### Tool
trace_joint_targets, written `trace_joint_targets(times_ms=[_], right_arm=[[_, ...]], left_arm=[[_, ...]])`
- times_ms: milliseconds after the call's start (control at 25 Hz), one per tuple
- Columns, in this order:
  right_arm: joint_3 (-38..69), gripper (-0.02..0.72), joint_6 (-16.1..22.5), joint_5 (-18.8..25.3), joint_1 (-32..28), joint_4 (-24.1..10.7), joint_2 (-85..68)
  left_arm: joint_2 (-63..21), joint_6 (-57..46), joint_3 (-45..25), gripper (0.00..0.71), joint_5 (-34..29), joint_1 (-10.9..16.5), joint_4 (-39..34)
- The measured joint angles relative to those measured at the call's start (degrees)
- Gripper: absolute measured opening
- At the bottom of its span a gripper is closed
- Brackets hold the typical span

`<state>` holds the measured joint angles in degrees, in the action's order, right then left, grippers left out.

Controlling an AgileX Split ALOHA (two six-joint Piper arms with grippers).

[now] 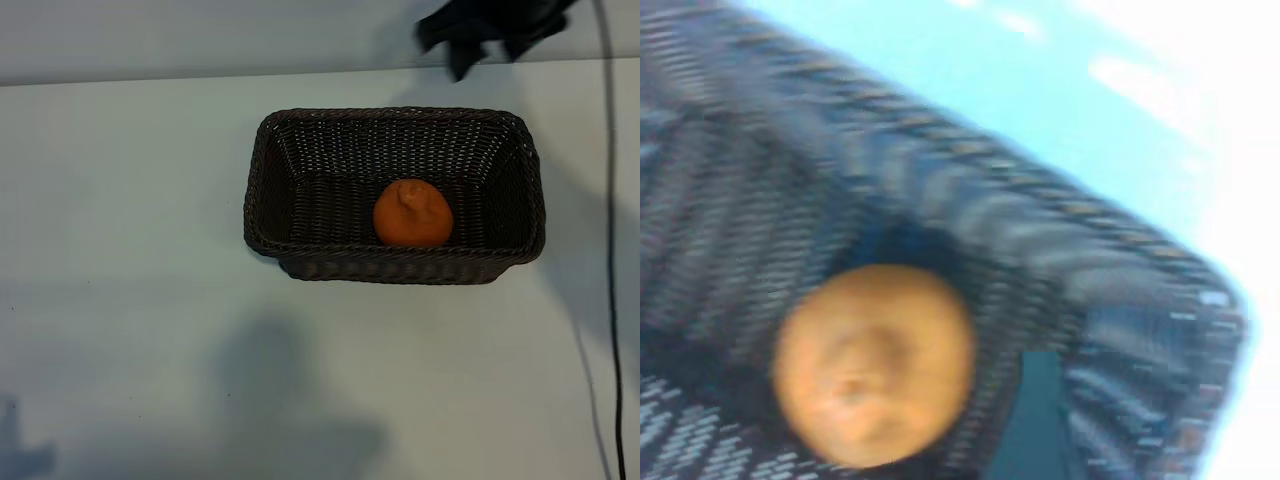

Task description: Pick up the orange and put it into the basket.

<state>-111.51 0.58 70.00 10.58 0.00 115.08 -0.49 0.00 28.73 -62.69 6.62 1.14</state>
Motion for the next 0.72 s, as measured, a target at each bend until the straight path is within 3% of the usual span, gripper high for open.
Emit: trace_joint_targets(times_ms=[480, 720], right_arm=[[0.0, 0.561, -1.48, 0.19, -23.76, 0.0, 0.0], [0.0, 0.561, -2.35, 0.27, -29.82, 4.96, 0.0]], left_arm=[[0.0, 0.0, 0.0, 0.592, 0.0, 0.0, 0.0], [0.0, 0.33, 0.0, 0.592, 0.0, 0.0, 0.0]])
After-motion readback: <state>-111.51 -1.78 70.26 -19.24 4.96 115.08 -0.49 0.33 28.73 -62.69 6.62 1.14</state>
